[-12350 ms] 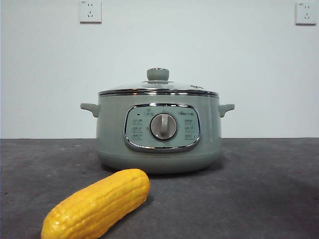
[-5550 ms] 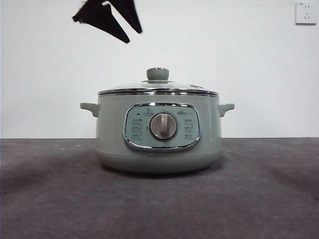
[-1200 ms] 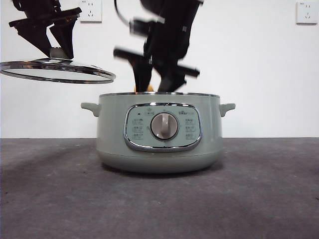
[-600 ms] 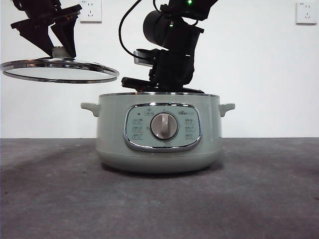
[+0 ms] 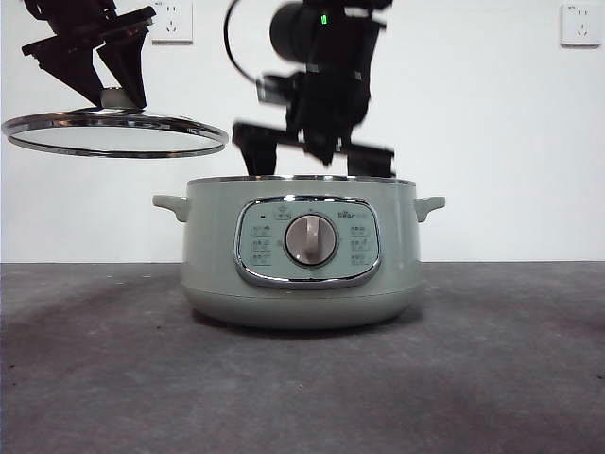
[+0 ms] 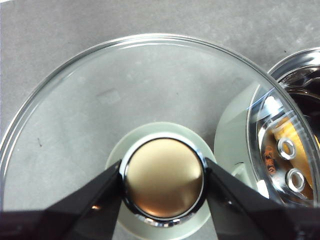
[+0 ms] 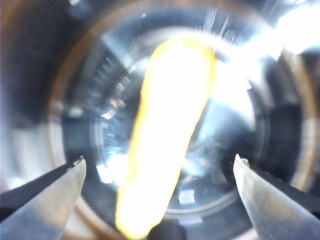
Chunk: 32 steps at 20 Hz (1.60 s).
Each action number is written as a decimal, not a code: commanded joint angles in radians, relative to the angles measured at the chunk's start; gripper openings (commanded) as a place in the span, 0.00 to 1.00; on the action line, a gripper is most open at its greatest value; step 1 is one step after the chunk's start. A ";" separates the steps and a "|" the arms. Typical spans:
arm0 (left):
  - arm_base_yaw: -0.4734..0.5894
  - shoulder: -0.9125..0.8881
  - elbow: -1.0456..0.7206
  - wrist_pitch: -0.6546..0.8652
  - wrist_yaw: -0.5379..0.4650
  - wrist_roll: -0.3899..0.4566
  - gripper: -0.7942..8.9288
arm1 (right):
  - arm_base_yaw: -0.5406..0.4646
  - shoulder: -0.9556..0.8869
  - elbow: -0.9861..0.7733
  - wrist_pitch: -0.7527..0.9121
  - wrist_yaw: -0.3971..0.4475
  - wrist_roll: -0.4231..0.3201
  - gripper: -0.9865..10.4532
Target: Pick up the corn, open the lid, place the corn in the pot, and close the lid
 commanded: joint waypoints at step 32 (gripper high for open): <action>-0.434 -0.009 0.005 0.102 -0.020 -0.078 0.07 | 0.262 -1.187 -0.658 -0.403 0.262 0.124 0.08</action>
